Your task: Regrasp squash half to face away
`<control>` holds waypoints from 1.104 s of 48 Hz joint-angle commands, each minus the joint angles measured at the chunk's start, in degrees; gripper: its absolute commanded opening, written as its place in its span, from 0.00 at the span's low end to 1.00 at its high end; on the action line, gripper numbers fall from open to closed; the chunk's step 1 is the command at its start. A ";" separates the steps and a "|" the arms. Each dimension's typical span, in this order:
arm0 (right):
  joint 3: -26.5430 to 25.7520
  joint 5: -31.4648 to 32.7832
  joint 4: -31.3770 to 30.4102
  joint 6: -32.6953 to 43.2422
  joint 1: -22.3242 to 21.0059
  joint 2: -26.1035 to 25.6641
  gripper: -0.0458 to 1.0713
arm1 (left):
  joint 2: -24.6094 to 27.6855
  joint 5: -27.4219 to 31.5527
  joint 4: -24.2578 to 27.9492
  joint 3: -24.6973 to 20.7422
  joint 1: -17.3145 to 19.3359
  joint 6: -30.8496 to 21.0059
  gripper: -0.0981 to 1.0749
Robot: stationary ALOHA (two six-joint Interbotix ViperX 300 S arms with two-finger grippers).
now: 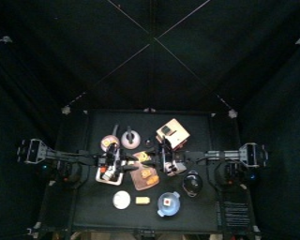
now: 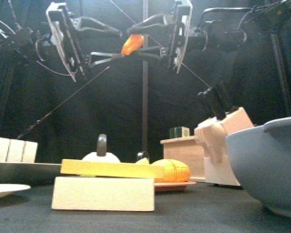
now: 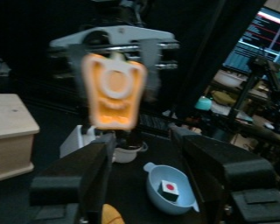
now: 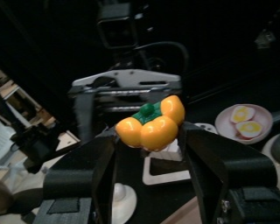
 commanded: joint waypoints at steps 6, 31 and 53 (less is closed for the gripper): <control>-0.53 -0.44 0.44 -0.09 0.00 -1.49 0.71 | -0.53 -0.26 0.26 -0.79 0.88 0.70 0.96; -0.44 -0.26 0.35 -0.18 0.44 -0.62 0.71 | -0.97 2.64 -14.15 0.26 2.20 22.76 0.96; 1.93 0.88 -1.14 -0.18 1.58 0.18 0.71 | -10.28 13.27 -16.88 4.92 2.46 25.22 0.96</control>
